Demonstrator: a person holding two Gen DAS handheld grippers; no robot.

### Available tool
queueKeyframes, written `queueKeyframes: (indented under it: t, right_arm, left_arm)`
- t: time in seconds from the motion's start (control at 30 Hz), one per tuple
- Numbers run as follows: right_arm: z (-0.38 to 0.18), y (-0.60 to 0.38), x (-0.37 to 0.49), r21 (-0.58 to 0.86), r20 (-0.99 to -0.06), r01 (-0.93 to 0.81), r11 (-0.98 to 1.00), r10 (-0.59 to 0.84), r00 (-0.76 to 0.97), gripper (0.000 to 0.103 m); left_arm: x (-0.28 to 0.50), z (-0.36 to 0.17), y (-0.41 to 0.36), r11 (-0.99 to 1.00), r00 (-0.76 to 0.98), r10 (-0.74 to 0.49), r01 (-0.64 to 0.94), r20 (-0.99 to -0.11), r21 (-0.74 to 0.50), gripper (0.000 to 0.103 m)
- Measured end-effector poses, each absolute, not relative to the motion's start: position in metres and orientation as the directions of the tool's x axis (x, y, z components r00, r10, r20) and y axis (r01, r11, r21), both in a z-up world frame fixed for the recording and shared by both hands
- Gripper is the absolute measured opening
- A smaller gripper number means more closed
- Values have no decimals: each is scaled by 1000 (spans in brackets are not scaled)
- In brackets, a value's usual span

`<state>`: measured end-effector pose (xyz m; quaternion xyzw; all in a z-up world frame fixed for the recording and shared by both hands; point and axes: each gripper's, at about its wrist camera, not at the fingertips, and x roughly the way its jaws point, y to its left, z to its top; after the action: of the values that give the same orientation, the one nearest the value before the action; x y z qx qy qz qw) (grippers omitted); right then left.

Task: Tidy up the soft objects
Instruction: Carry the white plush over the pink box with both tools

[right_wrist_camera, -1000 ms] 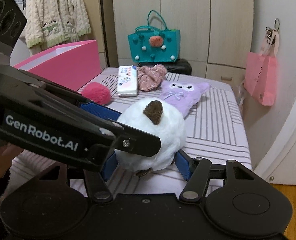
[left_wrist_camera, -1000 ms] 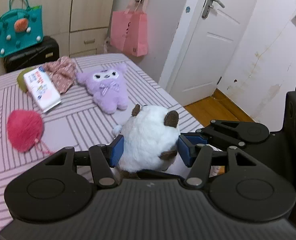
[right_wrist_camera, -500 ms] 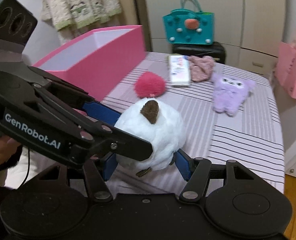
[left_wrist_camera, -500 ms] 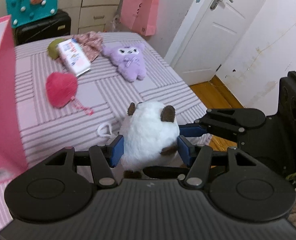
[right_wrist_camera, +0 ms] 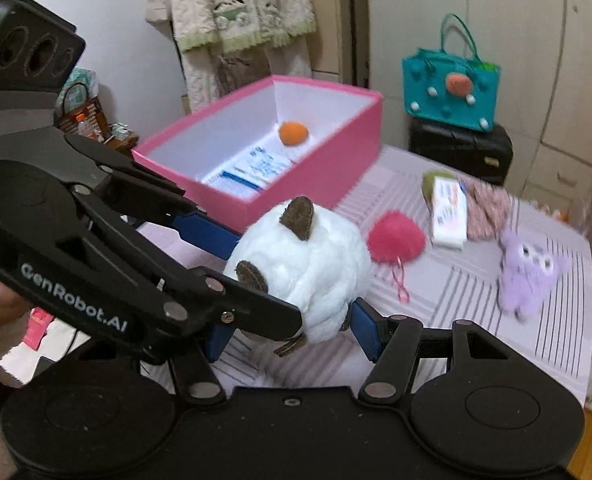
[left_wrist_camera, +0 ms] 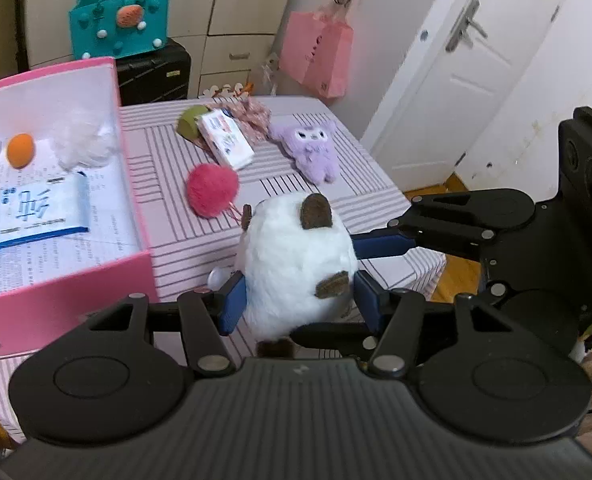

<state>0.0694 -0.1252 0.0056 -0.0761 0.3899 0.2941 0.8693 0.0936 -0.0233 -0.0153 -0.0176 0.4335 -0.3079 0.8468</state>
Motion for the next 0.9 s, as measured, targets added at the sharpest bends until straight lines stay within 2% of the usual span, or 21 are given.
queueKeyframes:
  t: [0.33, 0.67, 0.77, 0.9]
  right_arm:
    - [55, -88, 89, 25, -666, -657, 754, 503, 551, 67]
    - [73, -60, 151, 87, -576, -706, 703, 613, 540, 67]
    - [68, -50, 172, 95, -584, -711, 697, 618, 527, 67]
    - [49, -26, 204, 86, -632, -706, 703, 586, 506, 67]
  left_arm:
    - [102, 29, 22, 823, 510, -542, 485, -668, -297, 56]
    - [137, 51, 79, 854, 631, -520, 393, -575, -341, 56]
    - [155, 53, 93, 860, 653, -509, 369, -561, -351, 56]
    - [188, 39, 105, 878, 637, -477, 315, -606, -360, 56]
